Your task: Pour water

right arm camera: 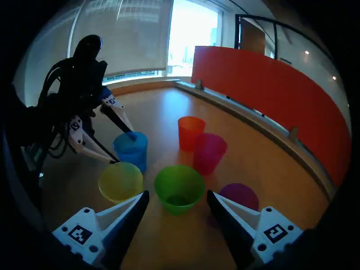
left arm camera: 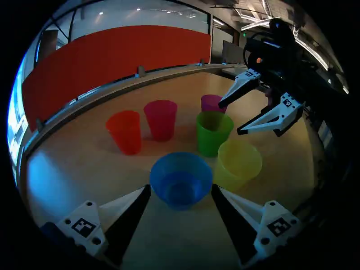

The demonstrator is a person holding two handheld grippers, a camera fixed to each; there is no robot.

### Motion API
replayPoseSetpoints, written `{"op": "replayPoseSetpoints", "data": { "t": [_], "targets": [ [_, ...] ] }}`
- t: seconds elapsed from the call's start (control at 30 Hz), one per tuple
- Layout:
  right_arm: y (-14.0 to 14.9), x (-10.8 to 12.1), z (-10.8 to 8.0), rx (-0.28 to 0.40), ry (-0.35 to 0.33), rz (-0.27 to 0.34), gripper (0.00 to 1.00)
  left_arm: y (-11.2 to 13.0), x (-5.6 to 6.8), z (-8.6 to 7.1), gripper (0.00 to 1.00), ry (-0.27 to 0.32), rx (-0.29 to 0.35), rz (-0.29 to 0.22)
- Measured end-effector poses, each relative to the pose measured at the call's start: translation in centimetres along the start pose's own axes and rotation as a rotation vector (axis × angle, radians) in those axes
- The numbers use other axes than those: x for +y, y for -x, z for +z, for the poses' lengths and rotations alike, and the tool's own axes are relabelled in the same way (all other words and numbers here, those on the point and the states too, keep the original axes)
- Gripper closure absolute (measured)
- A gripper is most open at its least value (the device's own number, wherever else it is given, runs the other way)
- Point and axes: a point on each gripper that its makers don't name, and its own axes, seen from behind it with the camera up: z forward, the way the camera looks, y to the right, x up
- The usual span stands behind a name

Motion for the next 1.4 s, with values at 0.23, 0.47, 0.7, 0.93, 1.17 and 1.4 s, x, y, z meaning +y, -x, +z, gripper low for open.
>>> {"op": "replayPoseSetpoints", "data": {
  "t": [0.23,0.47,0.7,0.93,1.17,1.4],
  "targets": [
    [0.0,0.1,0.5,-0.002,-0.003,0.002,0.01,0.1,-0.3,0.7,0.00,-0.005,-0.008,0.018],
    [0.0,0.2,1.0,-0.005,-0.006,0.002,0.01,0.3,-0.6,1.3,0.01,-0.010,-0.020,0.023],
    [0.1,0.3,1.2,-0.008,-0.010,0.002,0.01,0.3,-0.3,1.6,0.11,0.008,-0.032,0.008],
    [0.1,0.3,1.7,-0.012,-0.010,-0.005,0.01,-0.4,0.0,1.3,0.14,0.029,-0.012,-0.010],
    [0.2,0.4,2.4,-0.014,-0.006,-0.010,0.01,-0.4,-0.1,1.1,0.15,0.029,-0.008,-0.016],
    [0.2,0.5,3.0,-0.014,-0.006,-0.011,0.01,-0.3,0.0,0.9,0.15,0.035,-0.011,-0.011]
  ]
}}
